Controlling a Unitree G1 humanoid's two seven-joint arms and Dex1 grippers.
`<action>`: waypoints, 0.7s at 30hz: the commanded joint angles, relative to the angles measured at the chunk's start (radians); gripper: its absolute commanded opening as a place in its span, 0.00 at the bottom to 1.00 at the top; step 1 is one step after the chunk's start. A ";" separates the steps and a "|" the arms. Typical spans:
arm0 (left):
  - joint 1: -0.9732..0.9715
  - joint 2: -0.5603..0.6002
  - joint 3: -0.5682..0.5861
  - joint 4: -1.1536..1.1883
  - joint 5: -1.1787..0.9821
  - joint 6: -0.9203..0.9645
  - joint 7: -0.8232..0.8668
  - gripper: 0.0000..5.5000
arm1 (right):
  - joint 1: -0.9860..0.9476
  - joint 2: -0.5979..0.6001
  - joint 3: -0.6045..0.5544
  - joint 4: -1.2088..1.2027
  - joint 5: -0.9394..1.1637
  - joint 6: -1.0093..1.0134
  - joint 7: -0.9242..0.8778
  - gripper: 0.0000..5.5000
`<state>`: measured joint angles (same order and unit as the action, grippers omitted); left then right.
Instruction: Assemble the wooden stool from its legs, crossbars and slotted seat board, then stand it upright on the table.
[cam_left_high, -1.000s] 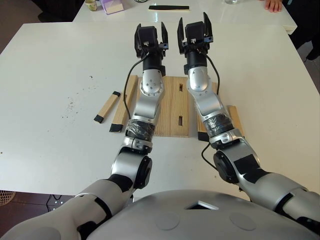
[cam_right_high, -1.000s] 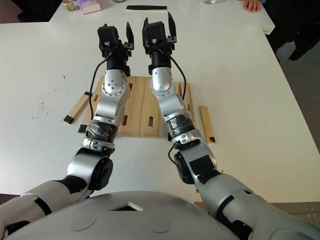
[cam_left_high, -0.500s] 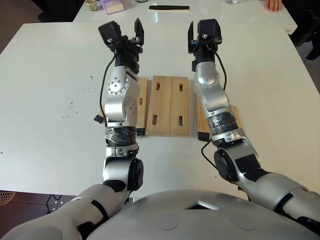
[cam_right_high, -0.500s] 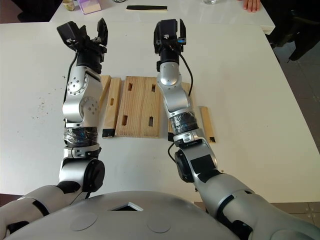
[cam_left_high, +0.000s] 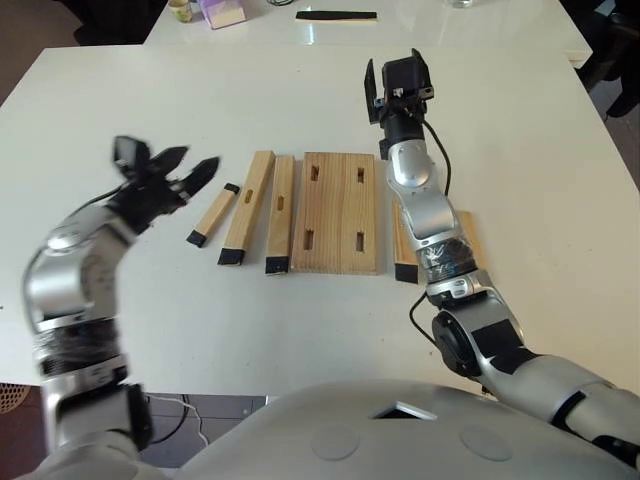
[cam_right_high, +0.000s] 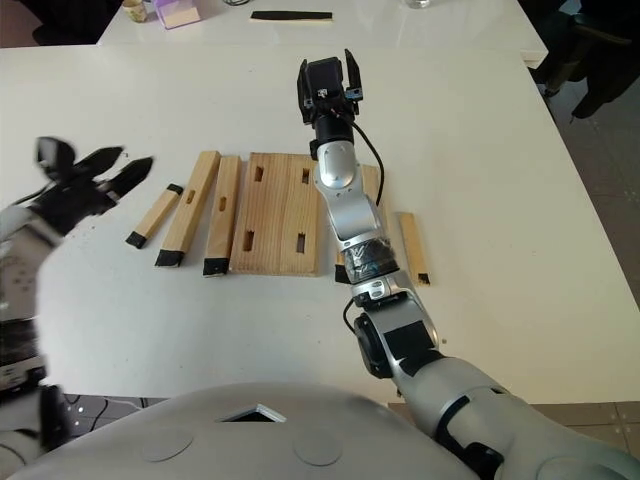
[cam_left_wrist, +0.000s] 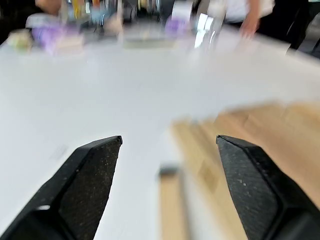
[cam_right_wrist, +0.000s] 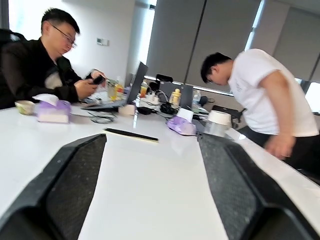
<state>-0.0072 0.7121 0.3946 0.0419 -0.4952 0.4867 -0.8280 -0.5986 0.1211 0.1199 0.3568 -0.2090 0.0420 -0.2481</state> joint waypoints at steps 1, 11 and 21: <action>0.054 0.042 -0.039 0.086 0.042 -0.039 -0.081 0.64 | 0.004 0.004 -0.026 -0.008 0.003 0.014 -0.030 0.61; 0.040 0.014 -0.145 0.184 0.137 -0.108 -0.074 0.64 | 0.003 0.020 -0.002 0.004 -0.013 -0.006 -0.047 0.61; 0.063 0.024 -0.234 0.273 0.228 -0.170 -0.073 0.50 | 0.008 0.022 -0.001 0.002 -0.015 -0.014 -0.065 0.61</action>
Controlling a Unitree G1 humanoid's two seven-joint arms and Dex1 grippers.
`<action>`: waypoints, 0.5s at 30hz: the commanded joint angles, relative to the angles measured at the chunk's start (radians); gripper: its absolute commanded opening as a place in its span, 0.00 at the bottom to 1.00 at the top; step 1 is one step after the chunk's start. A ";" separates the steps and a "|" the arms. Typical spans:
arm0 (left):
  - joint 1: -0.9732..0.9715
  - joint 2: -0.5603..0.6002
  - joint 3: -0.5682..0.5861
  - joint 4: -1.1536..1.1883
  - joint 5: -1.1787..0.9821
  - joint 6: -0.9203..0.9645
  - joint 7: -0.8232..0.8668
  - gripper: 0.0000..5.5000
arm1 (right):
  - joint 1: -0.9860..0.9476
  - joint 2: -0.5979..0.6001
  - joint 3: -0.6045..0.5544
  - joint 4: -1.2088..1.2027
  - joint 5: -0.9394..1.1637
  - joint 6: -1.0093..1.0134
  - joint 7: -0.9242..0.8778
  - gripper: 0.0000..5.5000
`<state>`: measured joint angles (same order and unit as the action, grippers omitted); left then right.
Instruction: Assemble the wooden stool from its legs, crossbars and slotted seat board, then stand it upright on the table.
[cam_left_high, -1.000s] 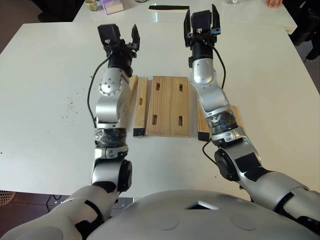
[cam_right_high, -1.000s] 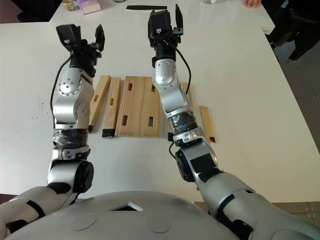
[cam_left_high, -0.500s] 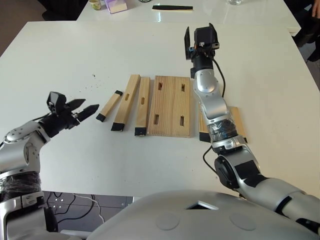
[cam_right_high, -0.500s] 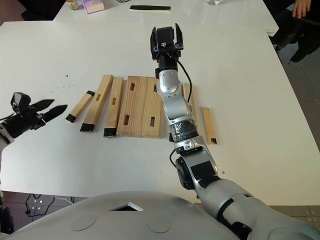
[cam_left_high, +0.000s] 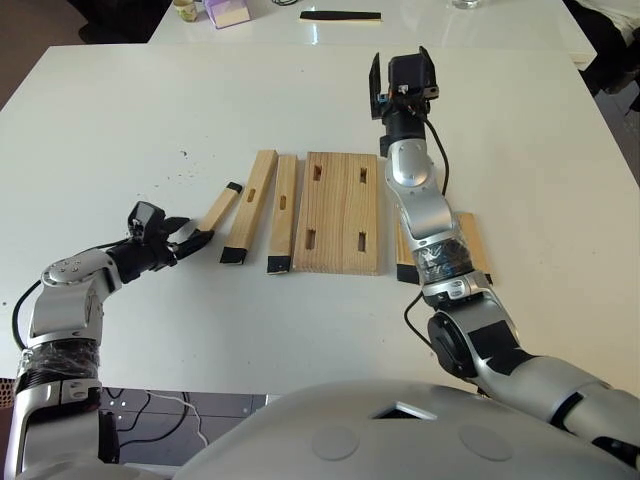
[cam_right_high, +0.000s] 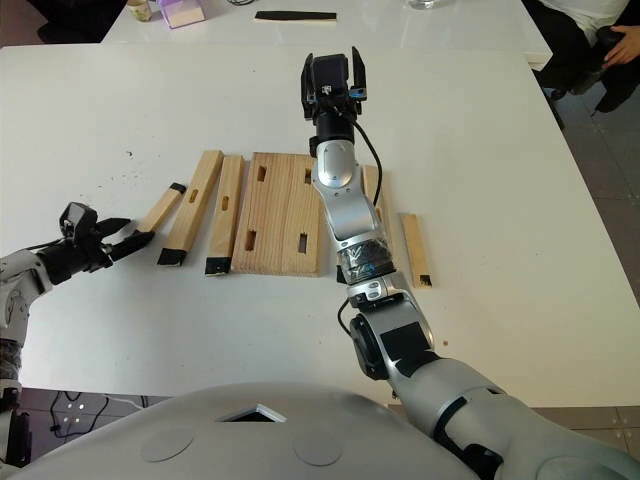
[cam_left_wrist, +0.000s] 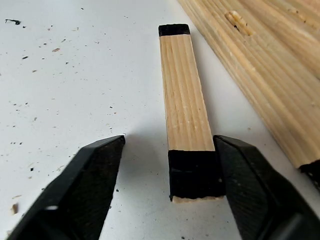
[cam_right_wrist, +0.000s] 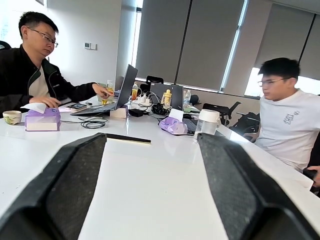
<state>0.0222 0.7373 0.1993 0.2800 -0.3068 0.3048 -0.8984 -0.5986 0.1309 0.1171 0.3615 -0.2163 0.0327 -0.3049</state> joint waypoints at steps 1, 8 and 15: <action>0.035 0.000 -0.039 0.033 0.036 0.007 -0.008 0.47 | 0.008 0.012 0.002 -0.002 -0.007 -0.004 -0.010 0.61; 0.029 0.017 -0.033 0.014 0.041 -0.023 -0.016 0.26 | 0.009 0.011 -0.008 0.003 0.005 0.001 -0.008 0.61; -0.244 -0.065 0.142 -0.187 -0.168 0.058 0.158 0.24 | -0.065 -0.036 -0.112 0.007 0.159 0.071 0.137 0.61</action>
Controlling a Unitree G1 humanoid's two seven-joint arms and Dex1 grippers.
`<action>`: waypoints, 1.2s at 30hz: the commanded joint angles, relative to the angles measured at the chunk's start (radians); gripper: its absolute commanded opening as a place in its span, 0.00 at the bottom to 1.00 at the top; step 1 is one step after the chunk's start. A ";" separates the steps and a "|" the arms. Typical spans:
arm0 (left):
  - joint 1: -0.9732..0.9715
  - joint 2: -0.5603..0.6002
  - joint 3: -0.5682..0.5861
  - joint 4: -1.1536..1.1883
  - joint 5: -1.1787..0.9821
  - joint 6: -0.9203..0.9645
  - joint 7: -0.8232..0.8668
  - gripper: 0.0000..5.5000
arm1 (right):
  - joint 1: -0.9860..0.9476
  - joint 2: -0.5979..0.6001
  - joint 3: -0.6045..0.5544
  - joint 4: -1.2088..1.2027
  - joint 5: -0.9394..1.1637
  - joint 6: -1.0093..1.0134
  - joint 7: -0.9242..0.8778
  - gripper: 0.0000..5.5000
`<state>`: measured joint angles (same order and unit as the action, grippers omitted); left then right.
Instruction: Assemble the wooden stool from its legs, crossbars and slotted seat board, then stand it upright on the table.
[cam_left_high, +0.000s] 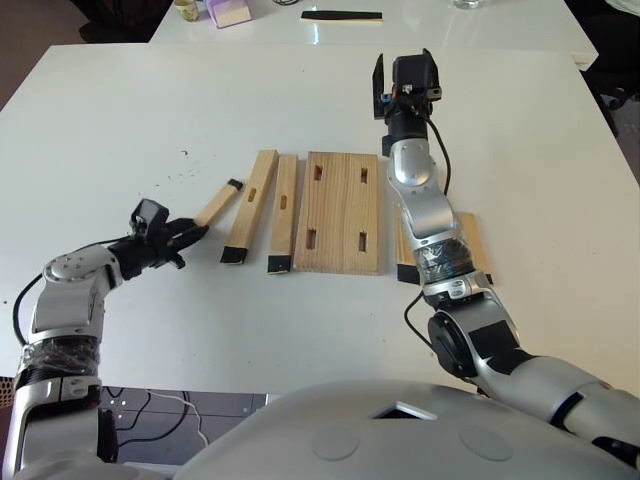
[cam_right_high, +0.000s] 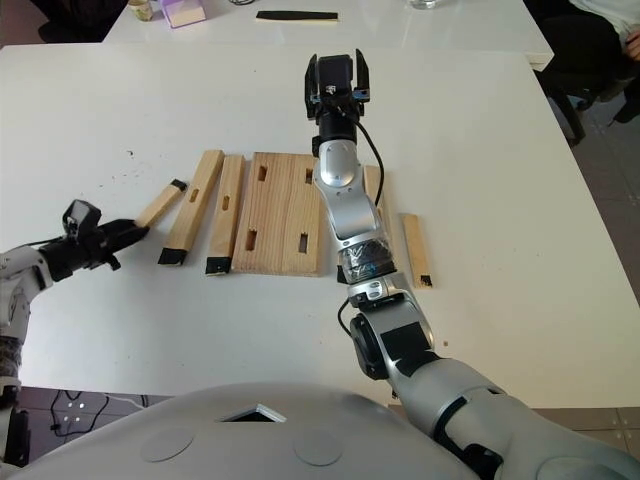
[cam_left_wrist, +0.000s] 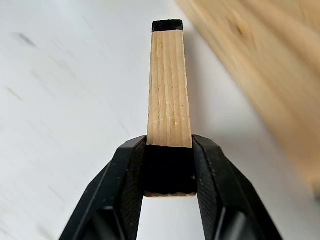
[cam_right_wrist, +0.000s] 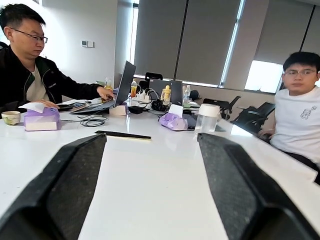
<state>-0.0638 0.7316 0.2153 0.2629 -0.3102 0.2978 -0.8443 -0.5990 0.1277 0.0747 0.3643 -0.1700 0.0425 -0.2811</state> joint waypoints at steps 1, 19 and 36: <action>-0.230 -0.101 0.168 -0.242 -0.268 0.085 0.142 0.24 | -0.092 -0.056 -0.099 0.003 0.180 0.097 0.195 0.61; -0.304 -0.280 -0.050 -0.597 -0.685 0.285 0.010 0.24 | -0.469 -0.553 -0.175 -0.106 0.999 0.831 1.480 0.61; -0.269 -0.287 -0.068 -0.644 -0.683 0.293 0.016 0.24 | -0.516 -0.586 -0.148 -0.082 0.989 0.900 1.570 0.36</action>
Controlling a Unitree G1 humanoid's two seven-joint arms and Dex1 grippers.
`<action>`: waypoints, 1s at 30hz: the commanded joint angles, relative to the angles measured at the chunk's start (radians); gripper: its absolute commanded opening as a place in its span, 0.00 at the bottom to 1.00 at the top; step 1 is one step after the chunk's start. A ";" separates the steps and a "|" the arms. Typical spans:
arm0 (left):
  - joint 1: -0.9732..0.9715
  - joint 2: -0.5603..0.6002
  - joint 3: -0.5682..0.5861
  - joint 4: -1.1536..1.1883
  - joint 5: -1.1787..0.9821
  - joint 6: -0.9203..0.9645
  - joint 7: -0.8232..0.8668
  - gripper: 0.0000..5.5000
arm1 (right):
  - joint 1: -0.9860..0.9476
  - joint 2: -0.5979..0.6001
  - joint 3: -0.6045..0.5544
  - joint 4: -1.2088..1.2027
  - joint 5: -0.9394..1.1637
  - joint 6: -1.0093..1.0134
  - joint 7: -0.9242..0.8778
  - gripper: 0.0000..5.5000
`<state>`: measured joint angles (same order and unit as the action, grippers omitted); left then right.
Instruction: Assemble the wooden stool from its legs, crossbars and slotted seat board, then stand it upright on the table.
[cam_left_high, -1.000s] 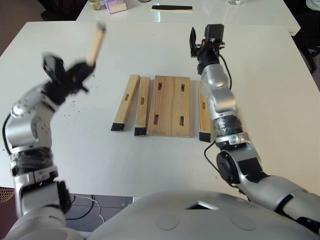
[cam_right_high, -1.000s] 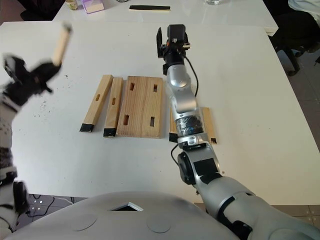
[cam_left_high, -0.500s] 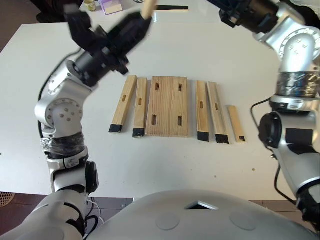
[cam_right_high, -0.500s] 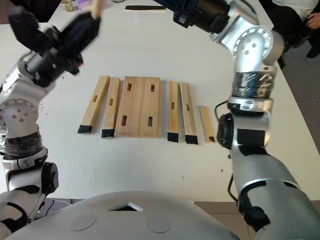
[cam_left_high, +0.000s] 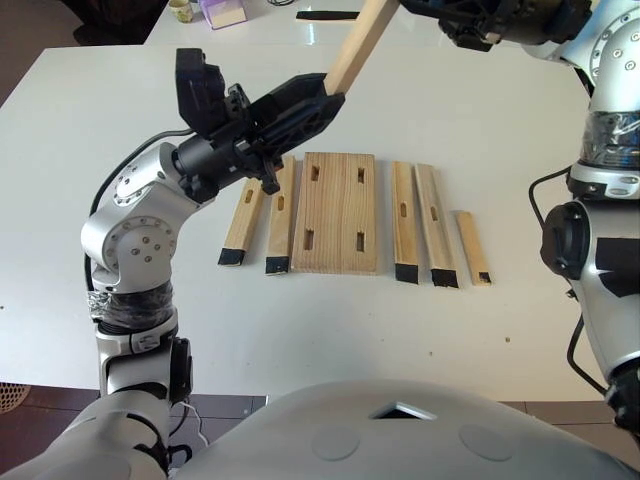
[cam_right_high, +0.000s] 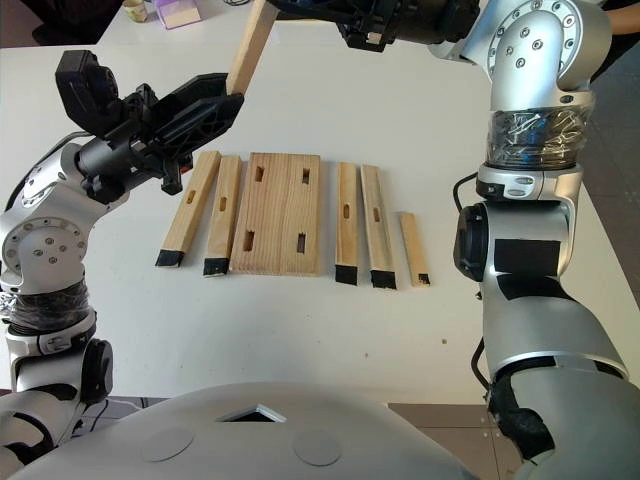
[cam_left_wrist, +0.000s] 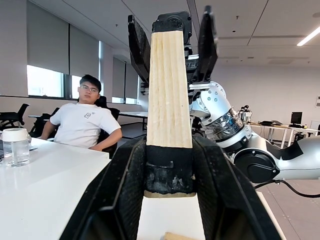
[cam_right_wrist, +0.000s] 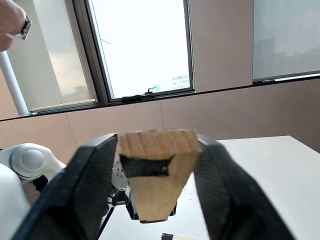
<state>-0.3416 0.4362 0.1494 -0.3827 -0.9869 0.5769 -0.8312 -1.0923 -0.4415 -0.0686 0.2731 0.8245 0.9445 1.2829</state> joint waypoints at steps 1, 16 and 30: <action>0.012 0.011 -0.003 0.004 -0.002 0.014 0.000 0.24 | -0.024 -0.018 -0.005 0.014 -0.007 -0.004 0.007 0.33; 0.012 0.016 -0.020 0.062 0.061 -0.005 -0.003 0.24 | 0.035 -0.011 -0.025 -0.025 -0.036 -0.059 -0.049 0.24; 0.089 -0.289 -0.066 0.156 0.453 -0.251 0.507 0.42 | 0.241 -0.203 0.164 0.147 -0.515 -0.681 0.035 0.24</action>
<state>-0.1951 0.2644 0.0498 -0.2619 -0.5834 0.3759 -0.5007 -0.9210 -0.5938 0.0387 0.4083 0.3881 0.3773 1.2520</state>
